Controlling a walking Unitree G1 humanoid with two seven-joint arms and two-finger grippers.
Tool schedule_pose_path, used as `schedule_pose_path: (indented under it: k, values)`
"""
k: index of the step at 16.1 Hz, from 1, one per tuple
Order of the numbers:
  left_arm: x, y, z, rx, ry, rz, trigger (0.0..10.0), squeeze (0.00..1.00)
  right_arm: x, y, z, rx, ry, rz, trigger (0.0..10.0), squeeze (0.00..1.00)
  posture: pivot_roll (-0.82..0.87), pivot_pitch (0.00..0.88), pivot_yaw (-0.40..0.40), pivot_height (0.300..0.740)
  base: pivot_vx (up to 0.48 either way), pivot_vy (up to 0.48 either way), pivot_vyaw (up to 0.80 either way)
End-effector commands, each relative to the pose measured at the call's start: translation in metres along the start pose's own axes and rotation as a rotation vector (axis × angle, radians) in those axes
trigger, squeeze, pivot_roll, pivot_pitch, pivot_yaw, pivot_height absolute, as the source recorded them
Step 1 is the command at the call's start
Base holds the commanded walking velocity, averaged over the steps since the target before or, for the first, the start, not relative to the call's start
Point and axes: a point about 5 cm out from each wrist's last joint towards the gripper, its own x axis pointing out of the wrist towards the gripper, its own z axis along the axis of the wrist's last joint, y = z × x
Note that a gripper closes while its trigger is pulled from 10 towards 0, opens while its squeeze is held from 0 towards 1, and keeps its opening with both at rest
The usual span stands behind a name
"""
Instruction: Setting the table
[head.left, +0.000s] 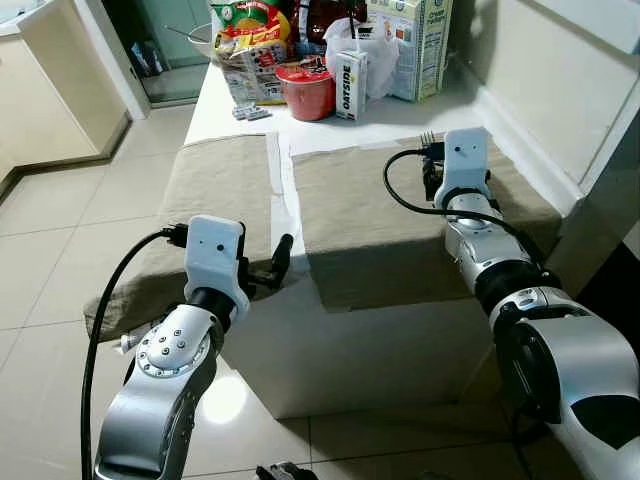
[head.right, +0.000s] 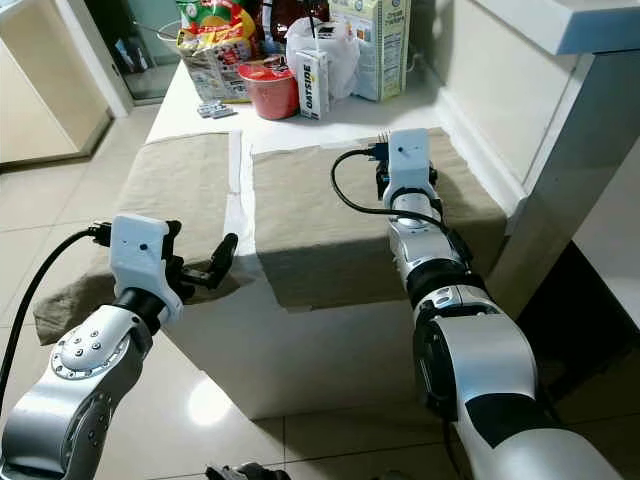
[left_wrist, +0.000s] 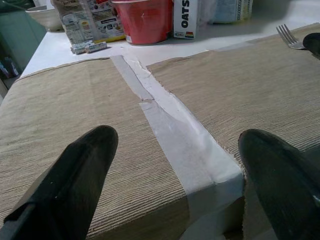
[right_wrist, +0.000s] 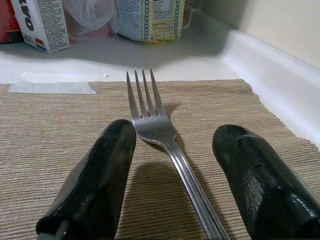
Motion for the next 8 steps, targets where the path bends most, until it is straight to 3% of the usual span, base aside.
schedule_pose_path:
  k: [1,8]
  values:
    - [-0.001,0.002,0.001,0.02,0.0,0.004,10.0,0.0,-0.009,0.007,-0.039,0.016,0.167,0.029,0.0,0.0,-0.03,0.045,0.146,0.74,0.0,0.0,0.0]
    - [0.0,0.001,0.003,0.032,0.002,-0.01,10.0,0.0,-0.014,0.015,-0.051,0.034,0.218,0.057,0.0,0.0,-0.03,0.048,0.15,0.74,0.0,0.0,0.0]
